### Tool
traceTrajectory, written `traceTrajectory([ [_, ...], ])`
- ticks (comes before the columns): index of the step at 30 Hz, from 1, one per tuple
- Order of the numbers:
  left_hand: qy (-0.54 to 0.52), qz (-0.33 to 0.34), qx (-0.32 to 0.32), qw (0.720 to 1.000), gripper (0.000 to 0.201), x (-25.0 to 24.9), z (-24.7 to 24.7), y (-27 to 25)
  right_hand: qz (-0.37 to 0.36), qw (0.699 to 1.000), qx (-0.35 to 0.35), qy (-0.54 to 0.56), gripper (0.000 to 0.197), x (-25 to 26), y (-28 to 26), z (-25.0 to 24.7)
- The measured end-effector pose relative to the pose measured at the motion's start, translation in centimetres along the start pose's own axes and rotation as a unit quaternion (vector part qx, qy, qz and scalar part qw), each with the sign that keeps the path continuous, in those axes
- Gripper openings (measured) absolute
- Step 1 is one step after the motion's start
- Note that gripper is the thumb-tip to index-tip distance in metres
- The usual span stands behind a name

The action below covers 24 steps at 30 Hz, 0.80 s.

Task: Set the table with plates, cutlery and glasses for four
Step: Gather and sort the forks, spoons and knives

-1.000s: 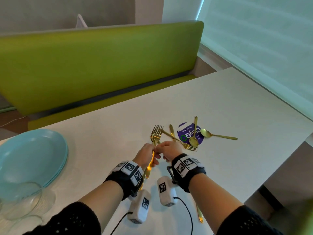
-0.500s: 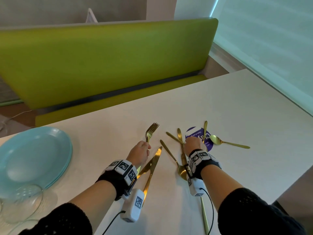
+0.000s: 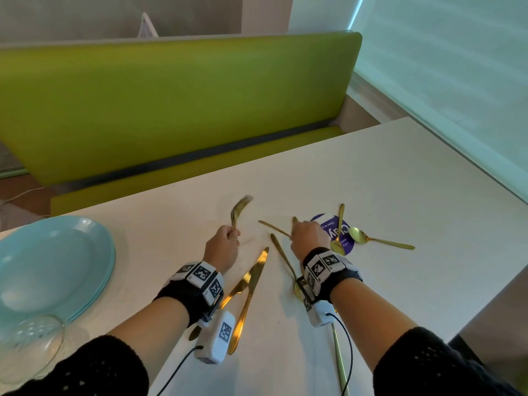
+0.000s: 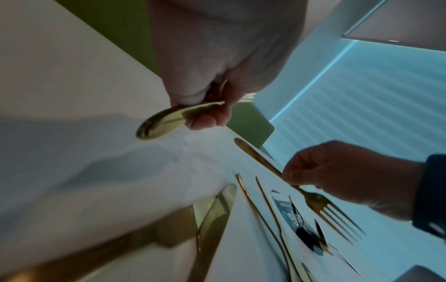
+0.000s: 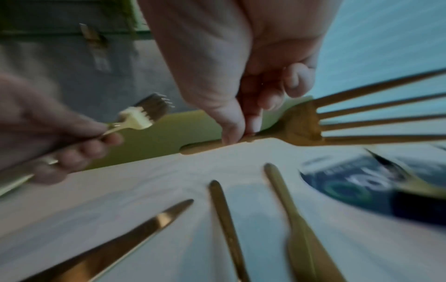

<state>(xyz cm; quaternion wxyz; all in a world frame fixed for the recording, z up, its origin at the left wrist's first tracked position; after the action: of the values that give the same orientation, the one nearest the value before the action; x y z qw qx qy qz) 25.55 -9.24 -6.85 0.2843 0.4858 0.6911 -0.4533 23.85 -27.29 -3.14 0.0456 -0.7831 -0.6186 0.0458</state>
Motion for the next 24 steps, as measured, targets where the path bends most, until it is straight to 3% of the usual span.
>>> traceTrajectory([
  [4, 0.023, 0.036, -0.001, 0.999, 0.027, -1.5, -0.4, -0.1, -0.199, 0.977, -0.03, -0.071, 0.03, 3.7, -1.4, -1.5],
  [9, 0.122, 0.056, 0.096, 0.986, 0.018, -1.1, 1.0, -1.3, -0.32, 0.938, -0.051, -0.12, 0.032, 6.5, -3.8, -1.9],
  [12, 0.176, 0.06, 0.163, 0.969, 0.02, -0.6, 2.0, -2.9, -0.354, 0.926, -0.043, -0.123, 0.032, 7.3, -4.9, -1.8],
  [16, 0.113, 0.015, 0.24, 0.964, 0.025, -0.1, 3.3, -4.7, -0.373, 0.92, -0.027, -0.115, 0.028, 6.9, -6.0, -1.4],
  [24, 0.054, -0.02, 0.254, 0.965, 0.027, 0.3, 4.4, -6.4, -0.358, 0.929, -0.028, -0.085, 0.027, 5.4, -7.0, -1.2],
])
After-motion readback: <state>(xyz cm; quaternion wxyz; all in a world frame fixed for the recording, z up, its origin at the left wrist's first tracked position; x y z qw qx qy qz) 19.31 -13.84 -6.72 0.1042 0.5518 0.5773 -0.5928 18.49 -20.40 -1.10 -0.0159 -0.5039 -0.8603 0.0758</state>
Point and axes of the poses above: each hand's wrist, its own y-axis towards the middle knuckle, its own z-axis out of the palm, x = y × z, the point moved 5 cm from there along y, towards the middle knuckle, and after that the axes turned 10 degrees about -x, right-handed, at the moved point
